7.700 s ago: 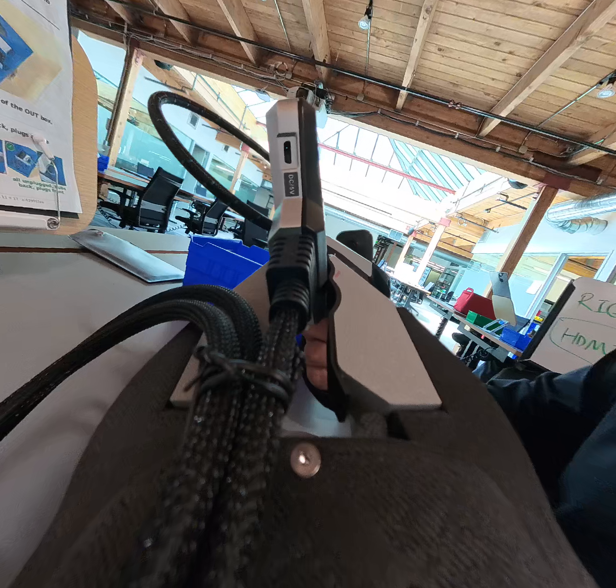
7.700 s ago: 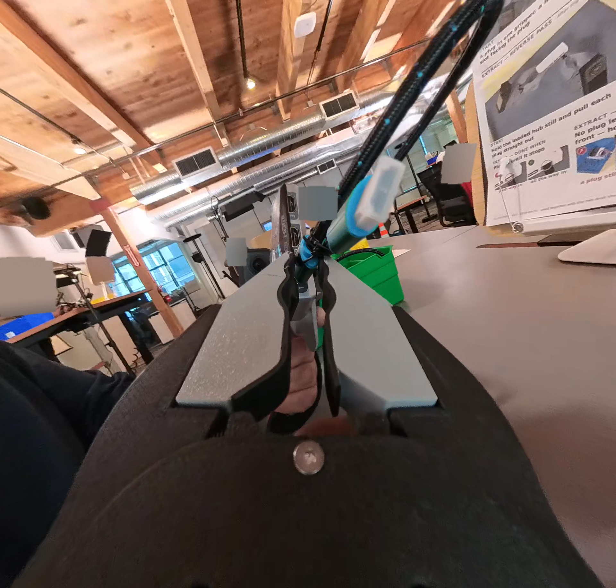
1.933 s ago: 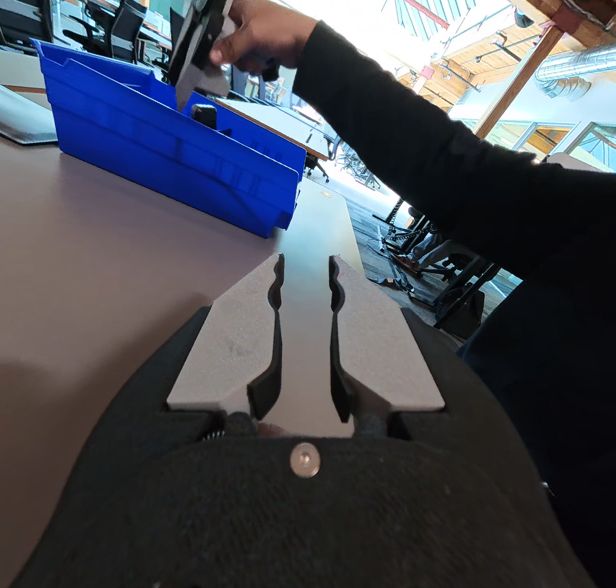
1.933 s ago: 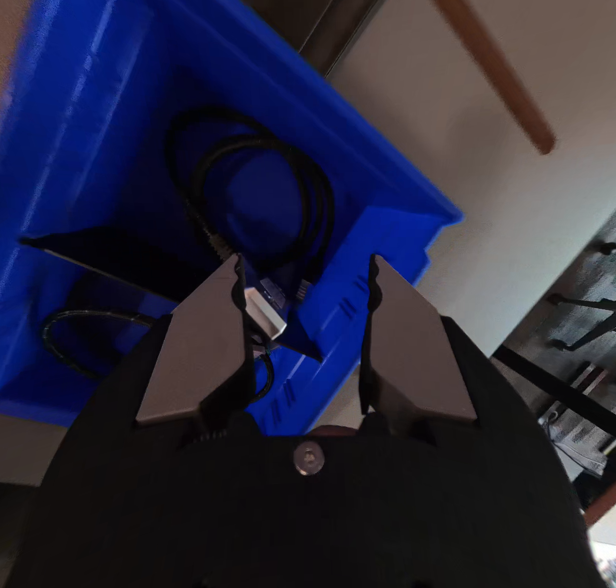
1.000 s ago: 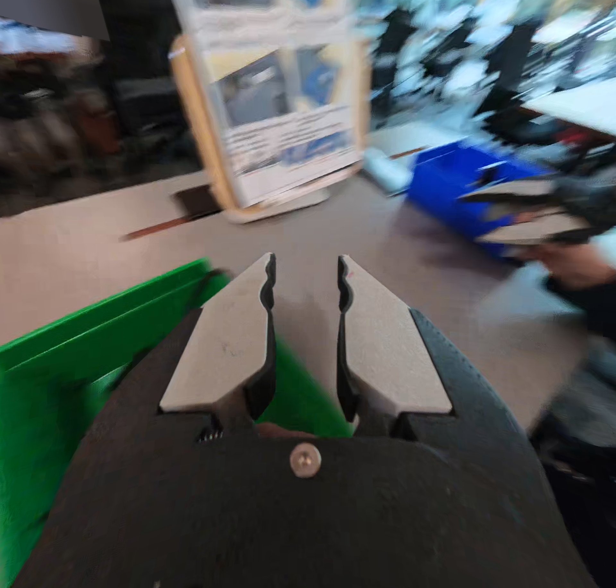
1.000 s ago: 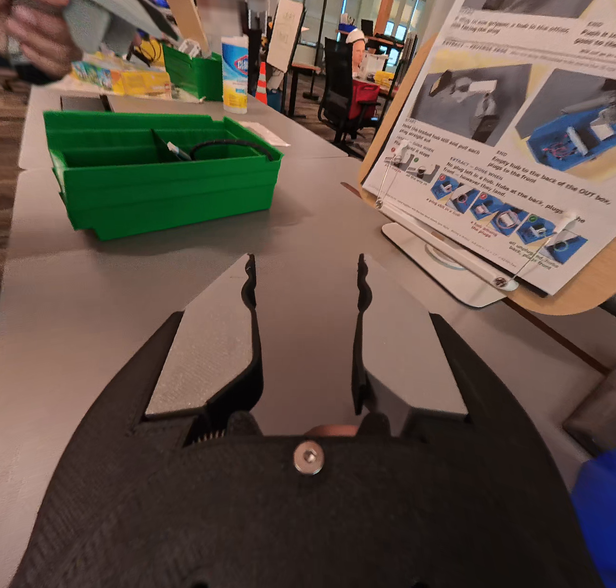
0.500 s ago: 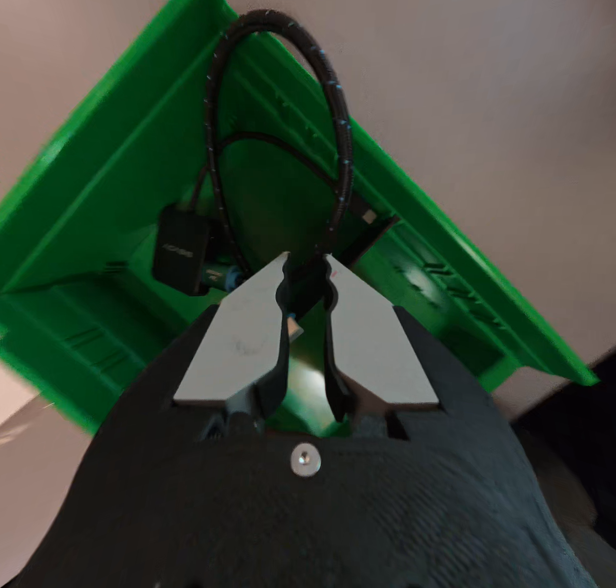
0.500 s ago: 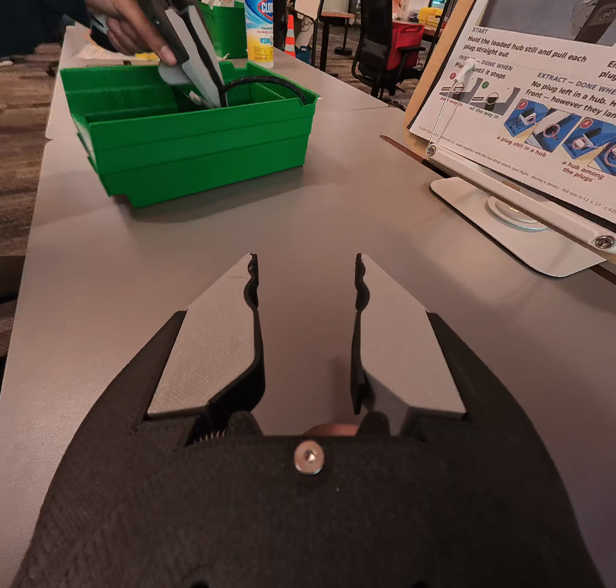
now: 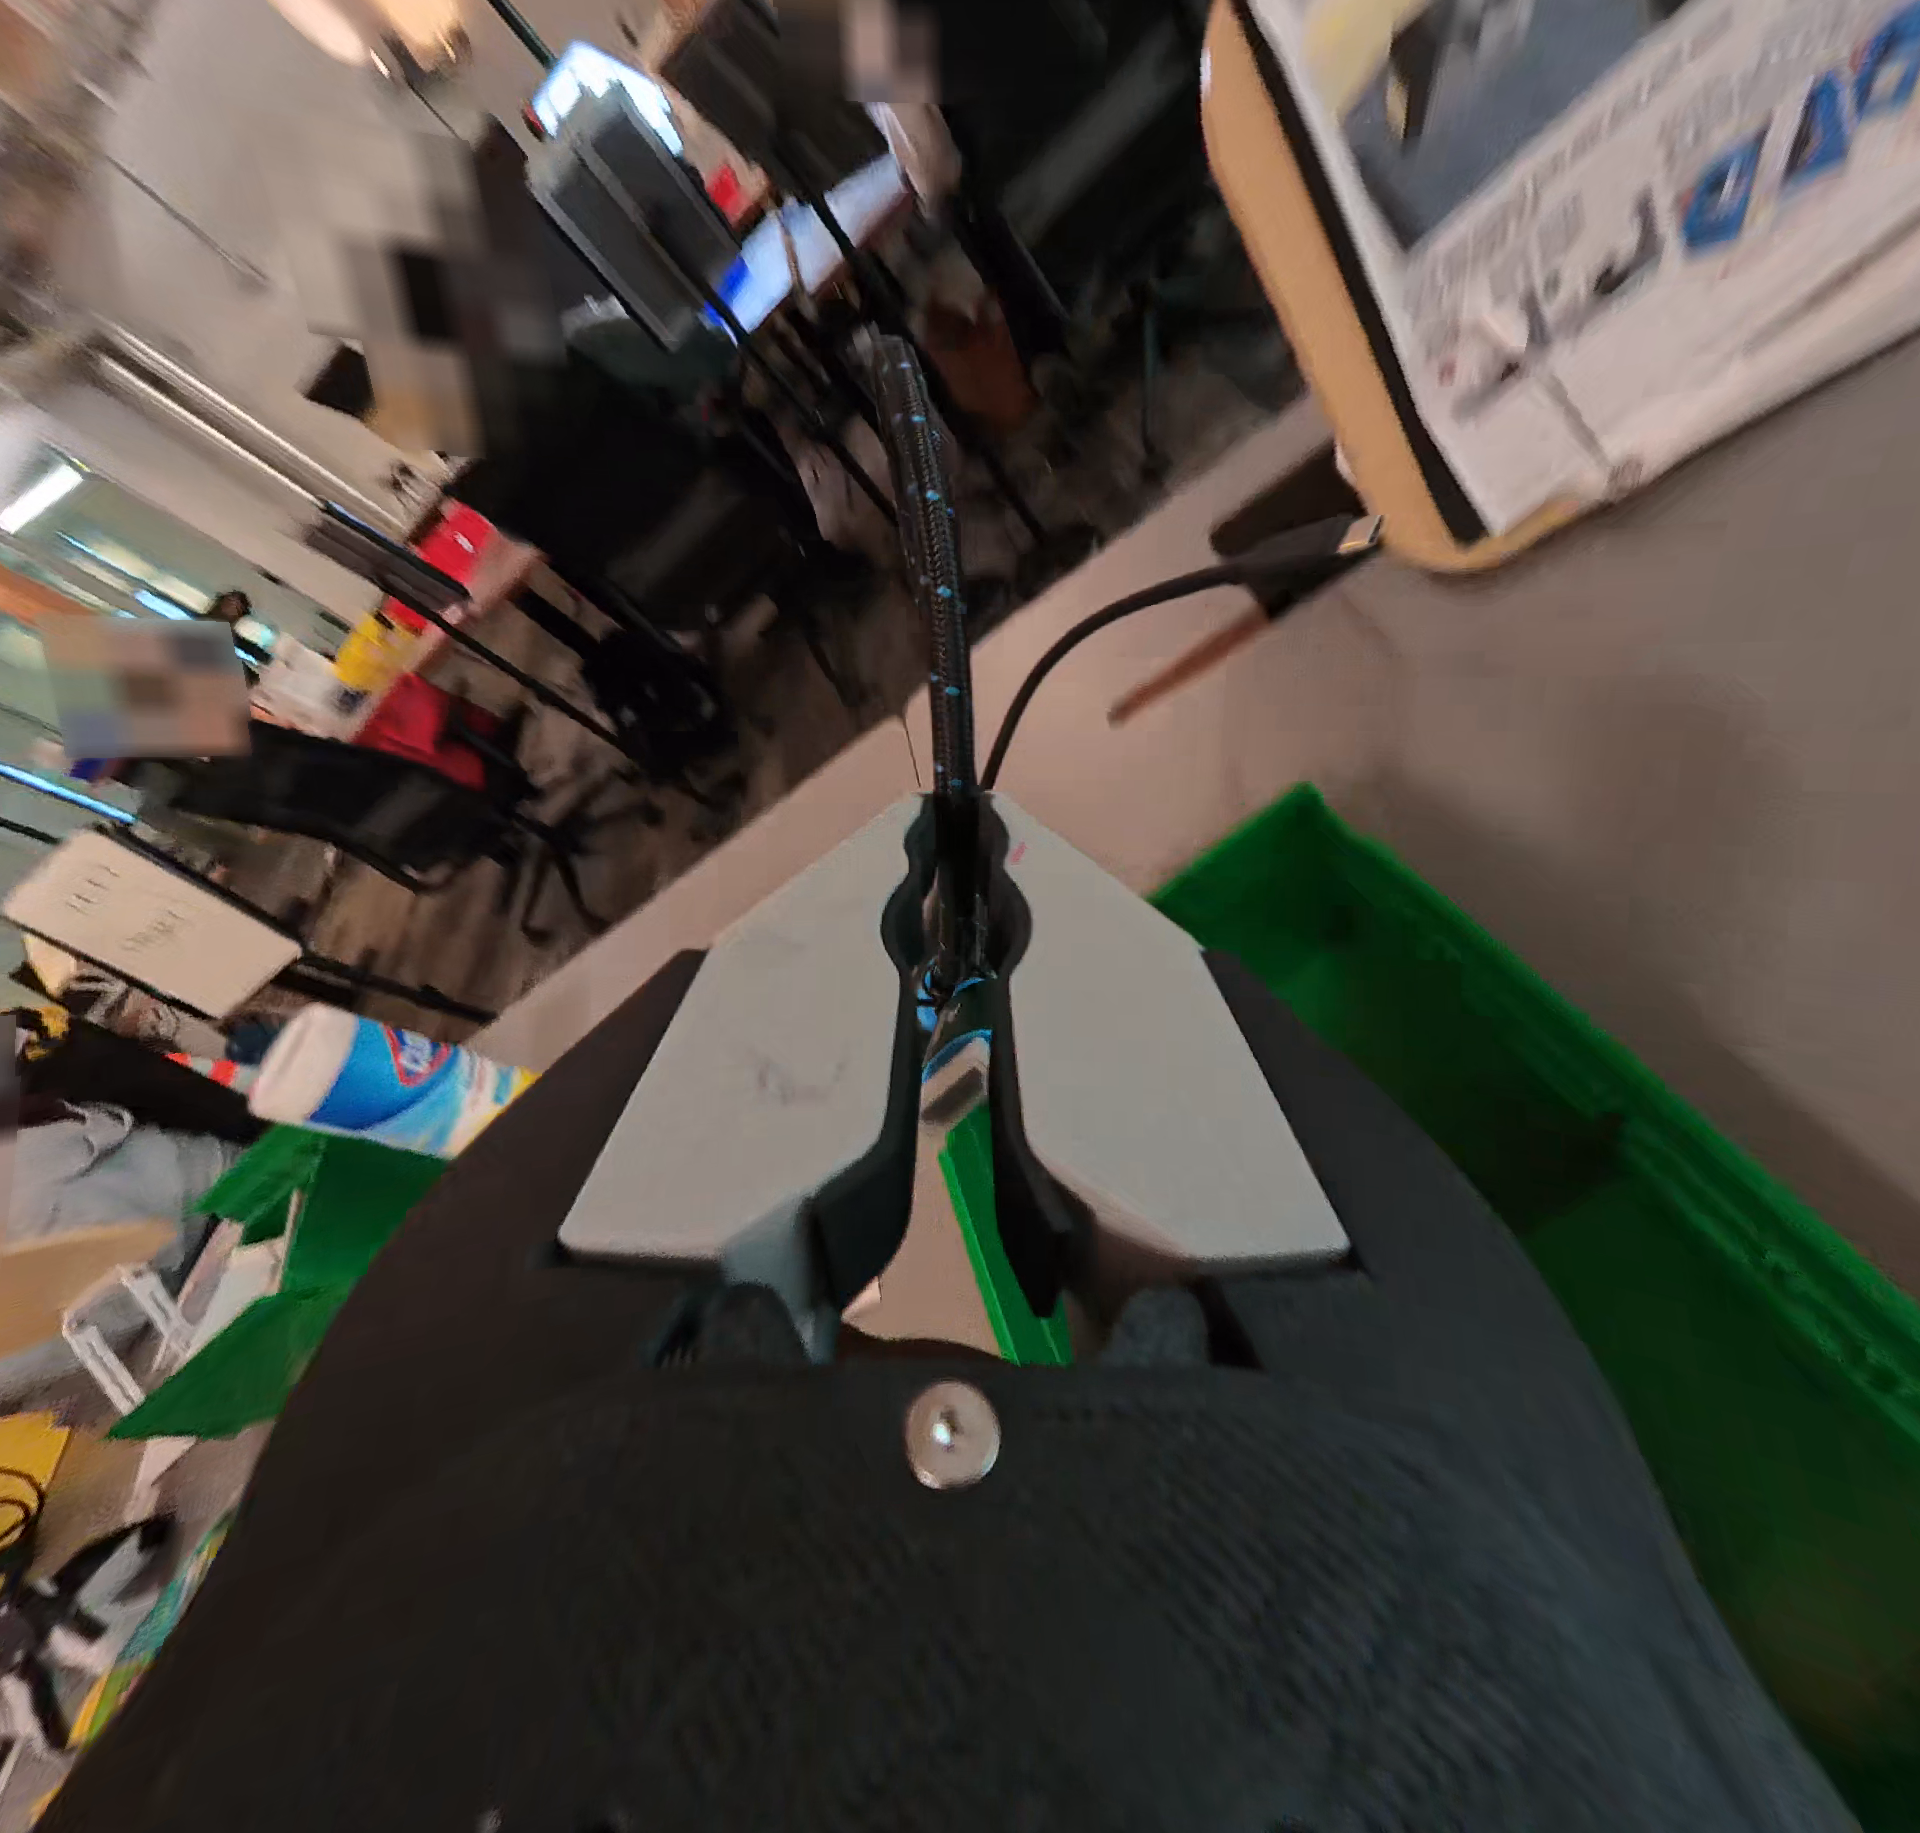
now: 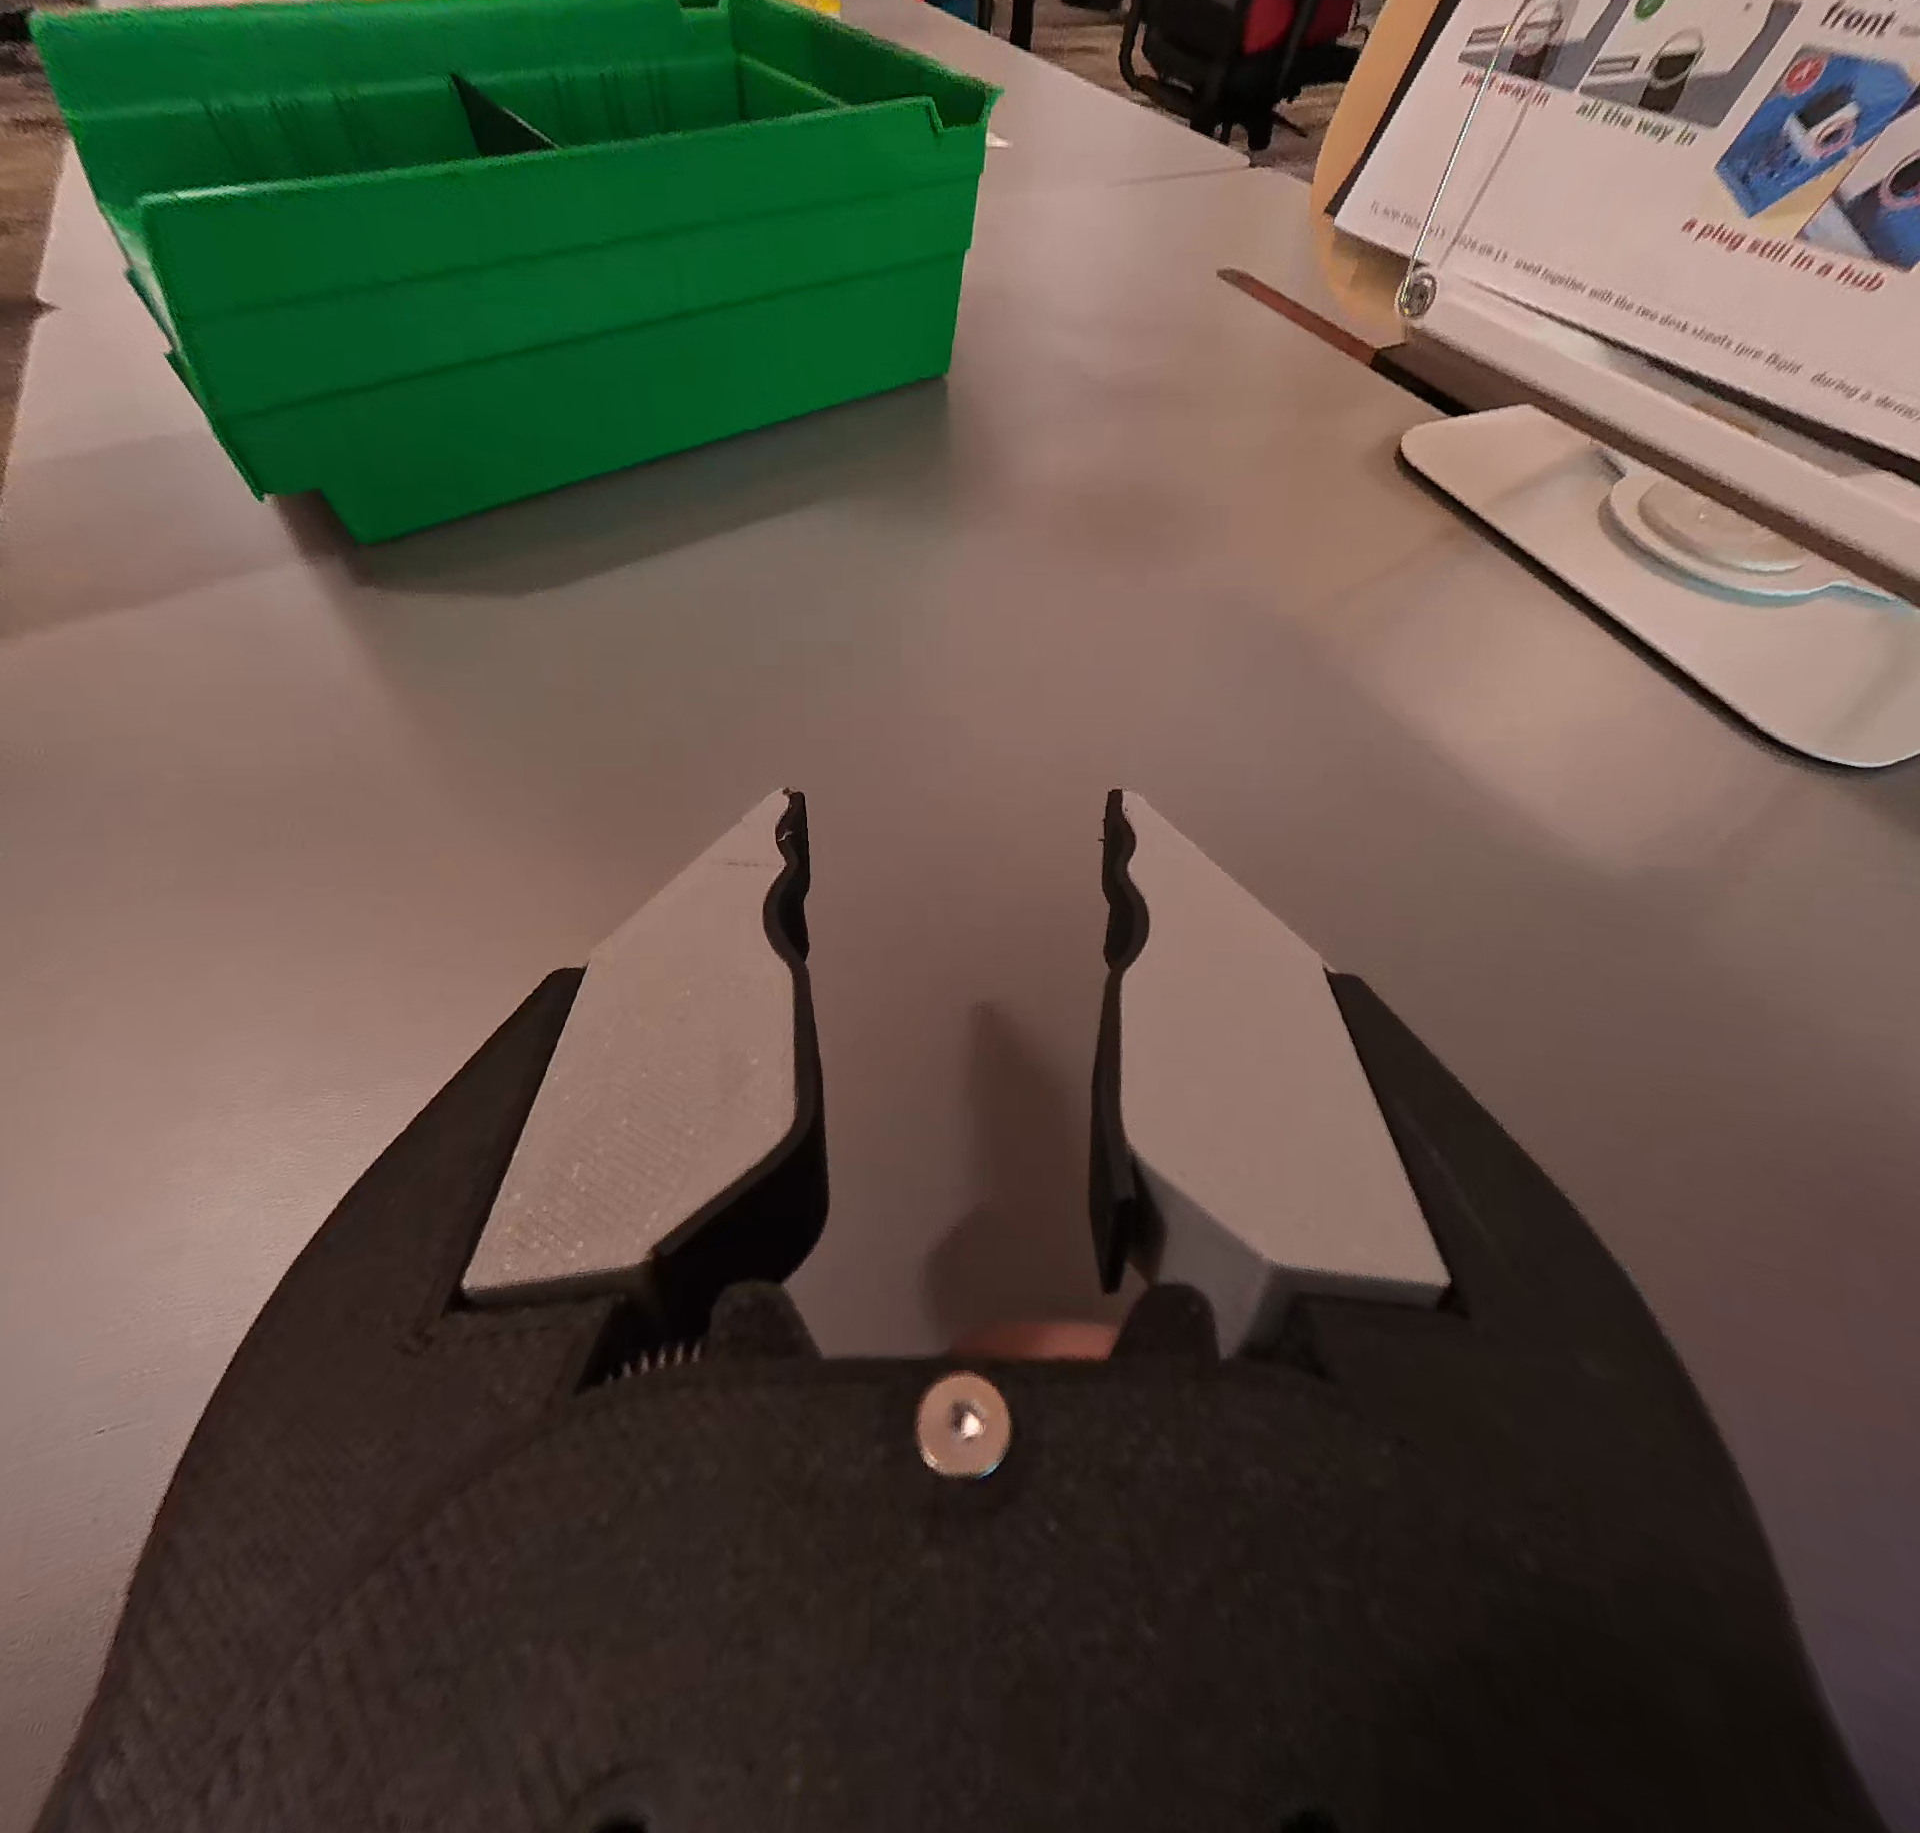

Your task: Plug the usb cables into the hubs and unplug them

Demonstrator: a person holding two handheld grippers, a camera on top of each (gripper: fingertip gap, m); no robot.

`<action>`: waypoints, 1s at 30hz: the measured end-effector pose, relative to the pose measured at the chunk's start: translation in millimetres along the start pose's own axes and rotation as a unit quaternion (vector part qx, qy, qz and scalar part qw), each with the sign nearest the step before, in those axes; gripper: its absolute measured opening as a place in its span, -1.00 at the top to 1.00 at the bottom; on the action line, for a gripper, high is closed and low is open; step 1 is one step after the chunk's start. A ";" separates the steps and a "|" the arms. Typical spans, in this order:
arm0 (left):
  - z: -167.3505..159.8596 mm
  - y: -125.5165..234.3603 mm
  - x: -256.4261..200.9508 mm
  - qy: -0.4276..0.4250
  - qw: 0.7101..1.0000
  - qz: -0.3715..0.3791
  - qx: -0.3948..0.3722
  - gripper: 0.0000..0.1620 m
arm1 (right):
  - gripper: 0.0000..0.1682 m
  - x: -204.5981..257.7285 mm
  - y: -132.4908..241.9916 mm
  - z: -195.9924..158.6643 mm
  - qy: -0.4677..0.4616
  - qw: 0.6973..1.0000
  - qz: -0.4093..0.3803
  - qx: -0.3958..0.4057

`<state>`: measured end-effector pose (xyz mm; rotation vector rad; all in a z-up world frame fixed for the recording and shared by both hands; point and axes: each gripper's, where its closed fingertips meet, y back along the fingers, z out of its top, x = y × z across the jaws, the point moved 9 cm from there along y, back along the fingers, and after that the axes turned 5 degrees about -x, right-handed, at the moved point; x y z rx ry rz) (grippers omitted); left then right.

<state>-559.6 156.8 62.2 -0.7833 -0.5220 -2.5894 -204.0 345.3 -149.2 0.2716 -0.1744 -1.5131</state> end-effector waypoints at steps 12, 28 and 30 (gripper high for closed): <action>96.7 71.0 -69.2 0.075 0.954 -0.174 -0.232 0.95 | 0.24 -6.7 2.2 5.4 -0.075 0.993 0.048 -0.075; 82.5 57.2 -233.3 0.261 0.794 -0.465 -0.291 0.96 | 0.23 -14.2 47.5 41.6 -0.165 0.919 0.192 -0.301; 76.0 44.7 -244.4 0.278 0.788 -0.472 -0.280 0.95 | 0.21 -8.0 42.4 39.5 -0.158 0.923 0.215 -0.277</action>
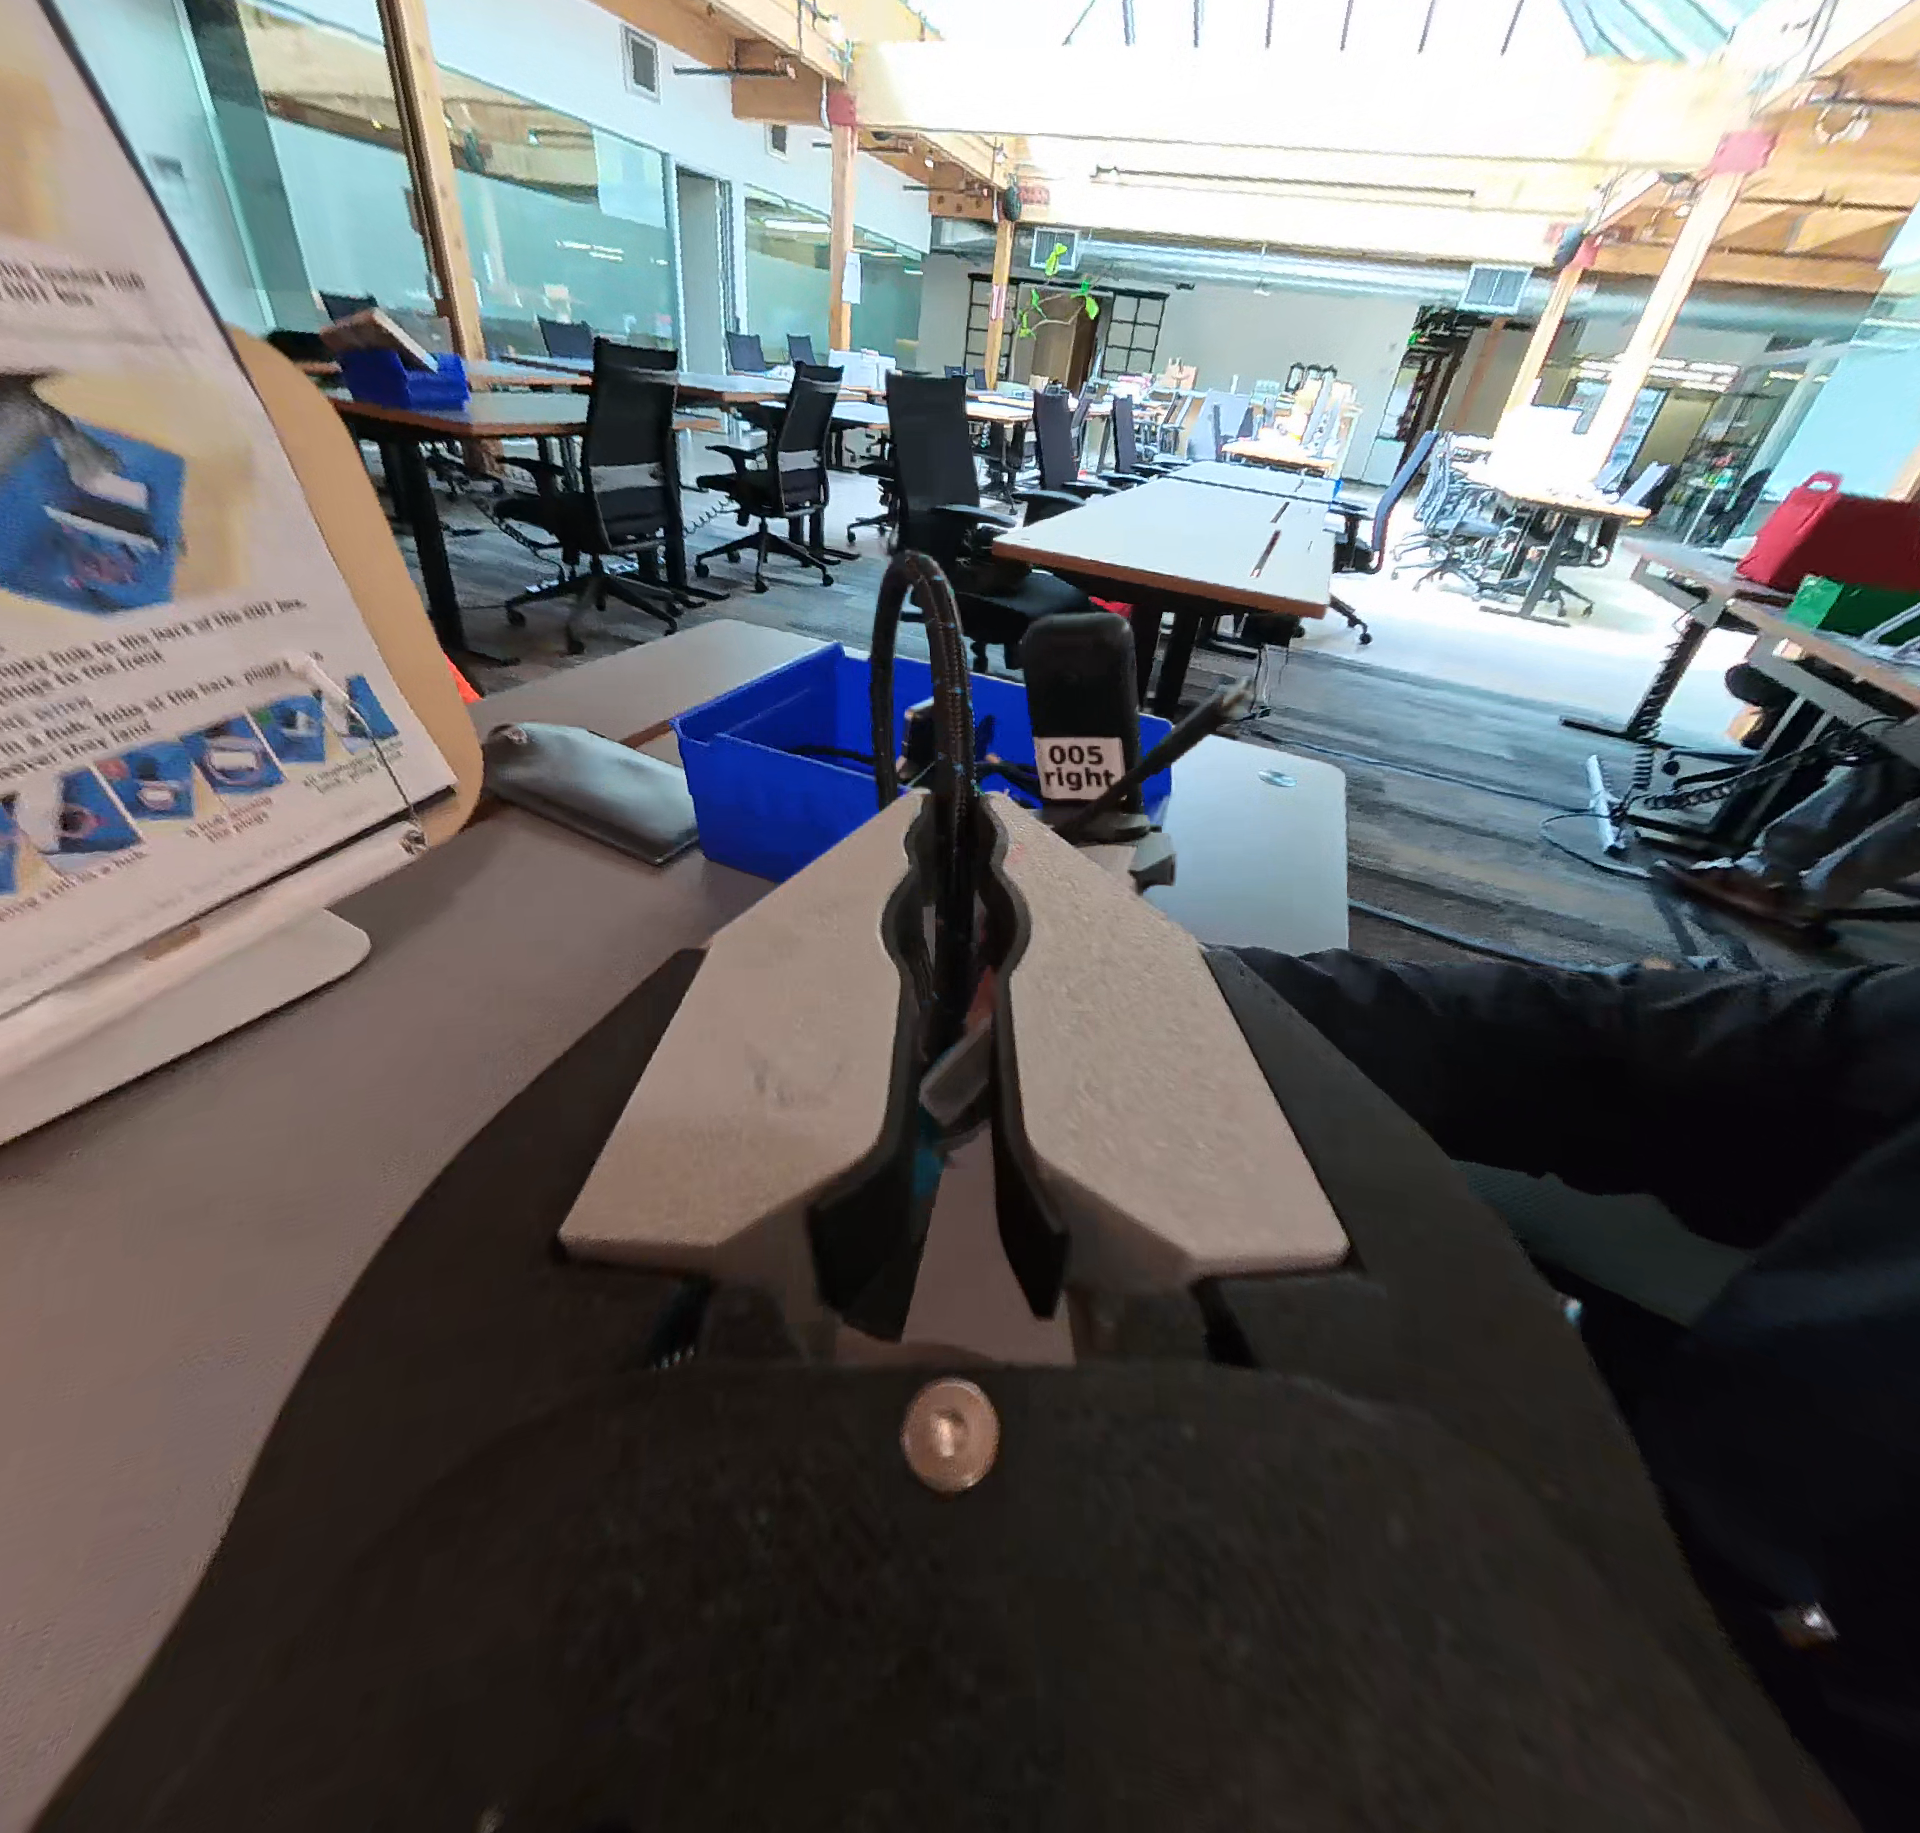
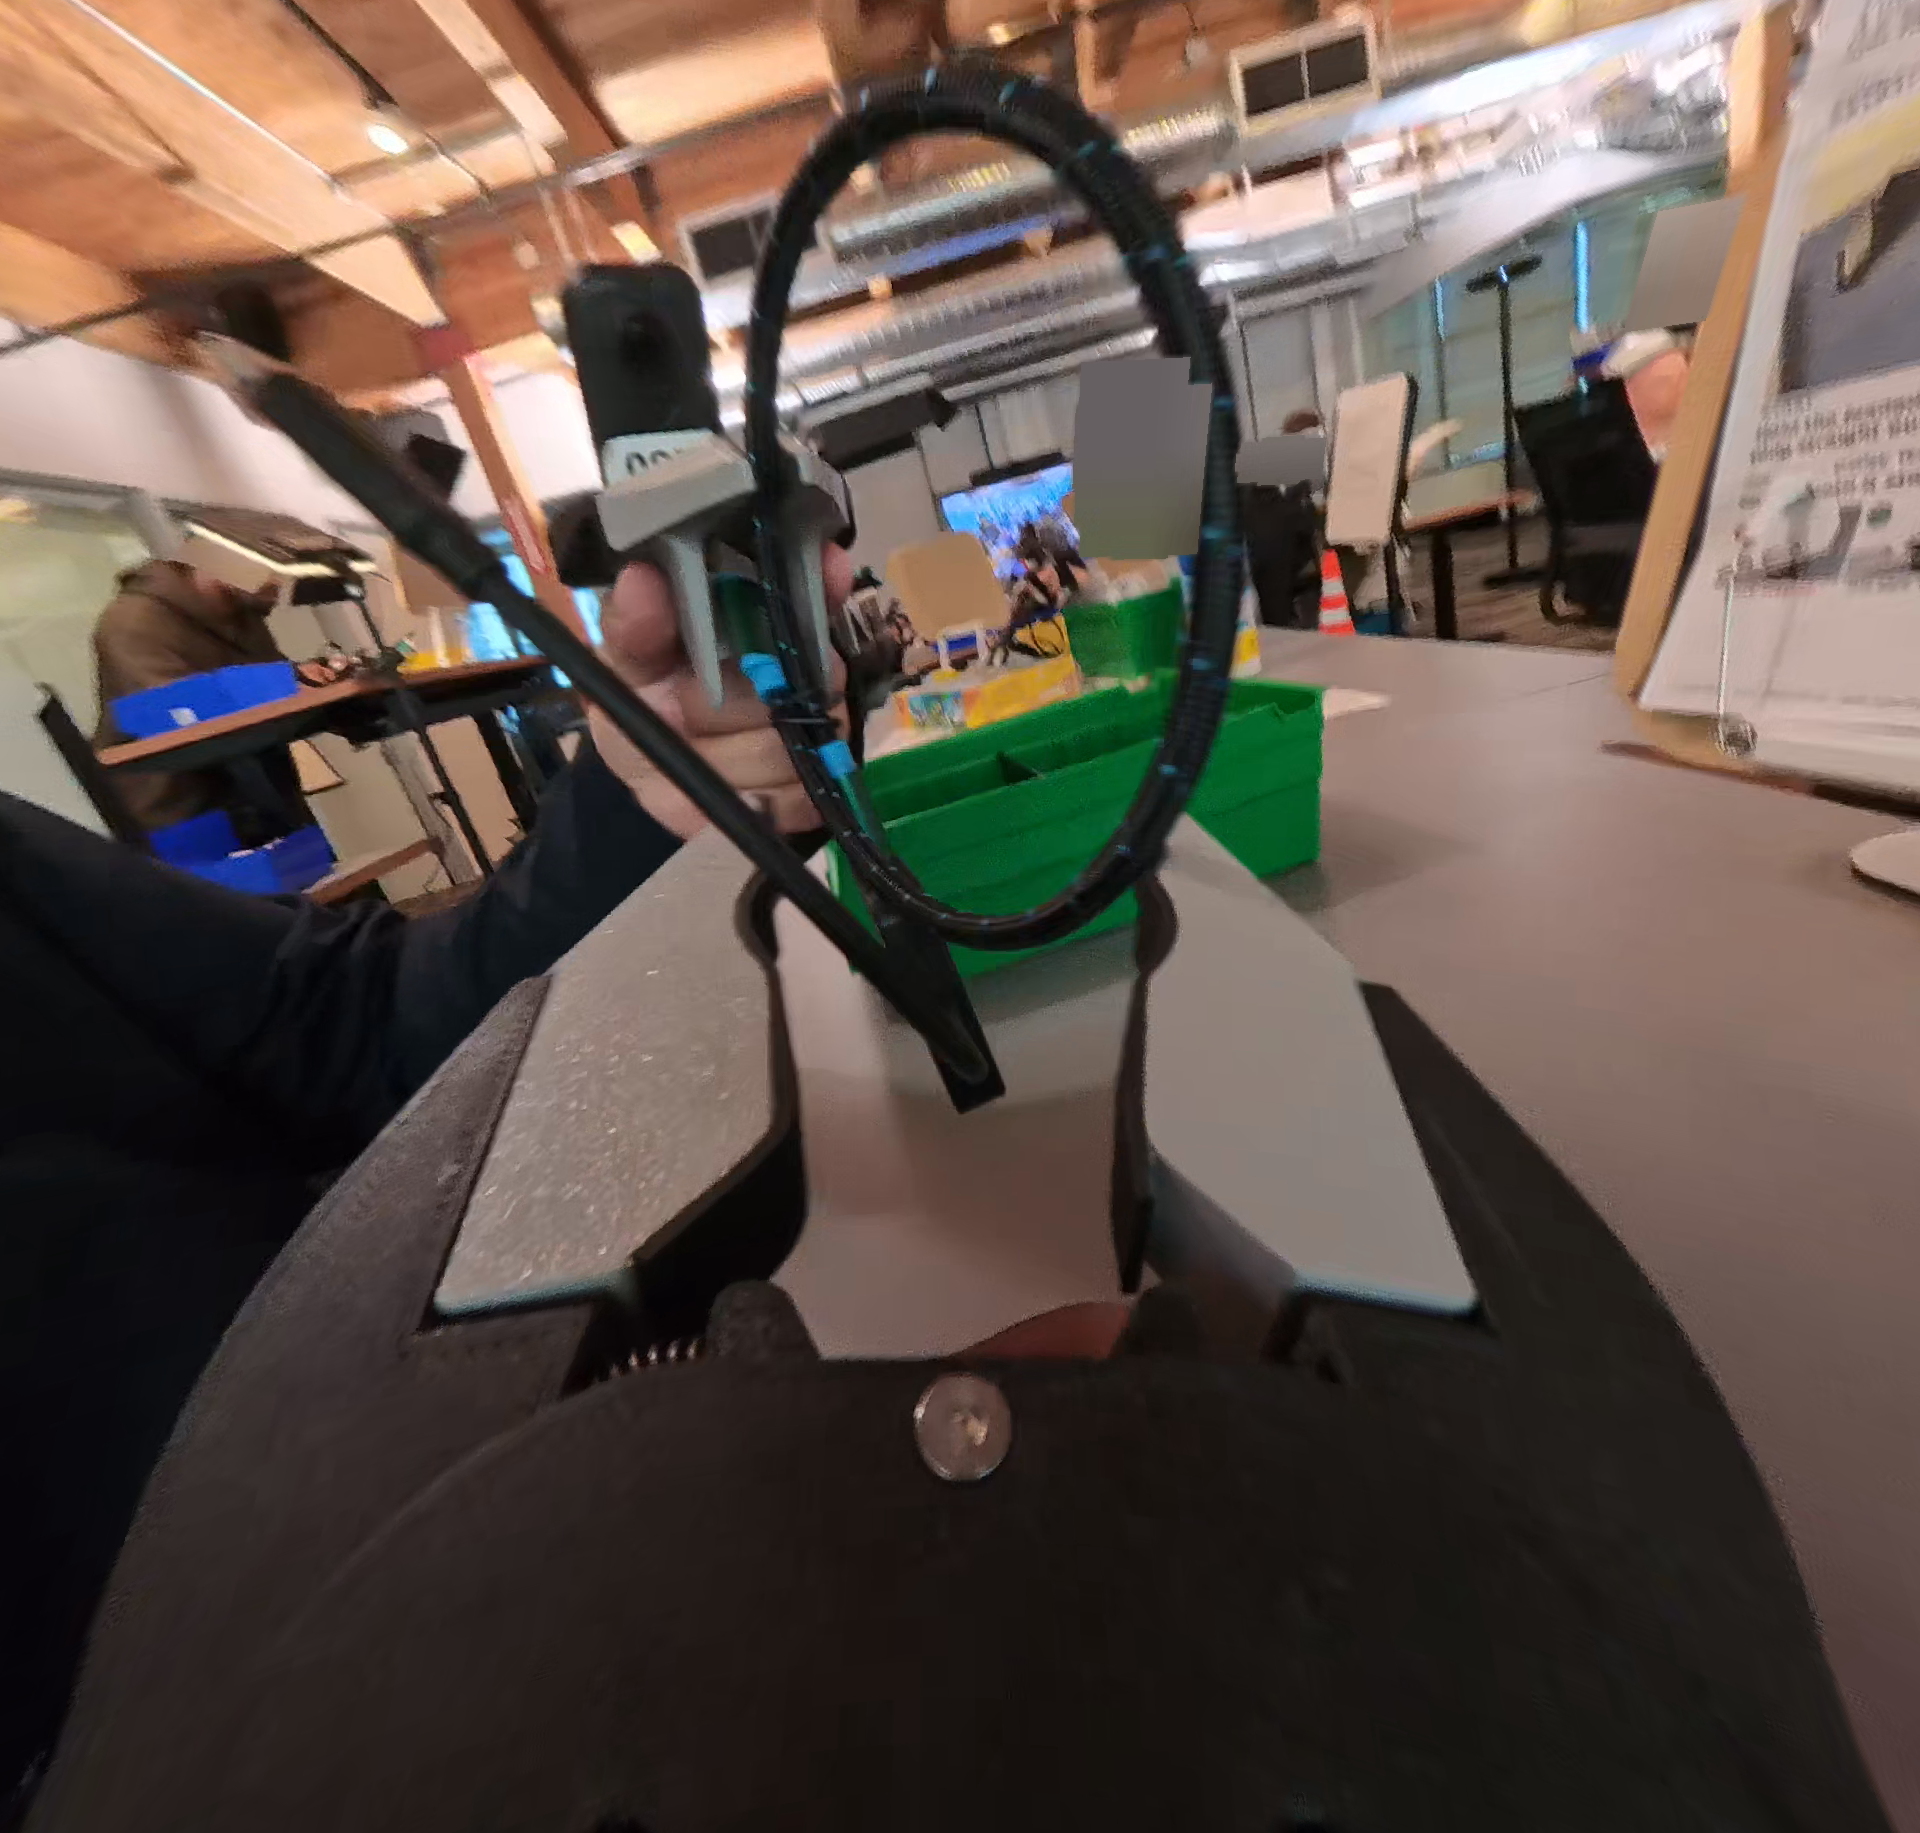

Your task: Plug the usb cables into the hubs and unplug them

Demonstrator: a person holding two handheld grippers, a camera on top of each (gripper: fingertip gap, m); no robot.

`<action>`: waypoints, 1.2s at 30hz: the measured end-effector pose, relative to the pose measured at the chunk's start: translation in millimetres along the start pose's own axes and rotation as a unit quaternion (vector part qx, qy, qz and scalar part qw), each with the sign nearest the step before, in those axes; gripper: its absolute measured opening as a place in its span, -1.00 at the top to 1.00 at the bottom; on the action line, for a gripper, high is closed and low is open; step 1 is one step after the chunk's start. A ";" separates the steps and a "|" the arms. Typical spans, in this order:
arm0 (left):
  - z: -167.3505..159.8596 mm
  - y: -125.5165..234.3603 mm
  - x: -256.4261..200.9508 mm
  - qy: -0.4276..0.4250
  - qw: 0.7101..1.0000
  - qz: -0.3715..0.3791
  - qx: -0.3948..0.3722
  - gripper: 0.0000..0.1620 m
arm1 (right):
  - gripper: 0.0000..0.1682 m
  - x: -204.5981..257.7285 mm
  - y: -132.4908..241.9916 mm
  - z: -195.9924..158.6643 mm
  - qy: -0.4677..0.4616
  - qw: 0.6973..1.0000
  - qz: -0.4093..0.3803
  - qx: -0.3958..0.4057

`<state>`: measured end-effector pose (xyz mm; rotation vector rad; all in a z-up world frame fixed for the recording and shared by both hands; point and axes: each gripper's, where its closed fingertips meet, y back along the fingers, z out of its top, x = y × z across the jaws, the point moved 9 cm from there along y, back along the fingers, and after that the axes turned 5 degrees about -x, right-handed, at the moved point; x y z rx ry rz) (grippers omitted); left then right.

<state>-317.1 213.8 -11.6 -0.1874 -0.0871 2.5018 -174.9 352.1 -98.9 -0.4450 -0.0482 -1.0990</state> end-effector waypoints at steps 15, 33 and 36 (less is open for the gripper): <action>-48.0 -14.6 63.2 0.100 0.991 0.007 -0.089 0.94 | 1.00 -26.5 21.3 3.2 -0.016 0.998 -0.060 -0.011; -71.0 -15.2 76.8 0.020 0.993 0.115 0.001 0.80 | 1.00 -26.8 20.3 18.1 0.039 0.993 -0.113 0.023; -60.0 -10.8 62.2 -0.030 0.997 0.065 -0.018 0.74 | 1.00 -36.0 27.0 26.1 0.028 0.990 -0.136 0.014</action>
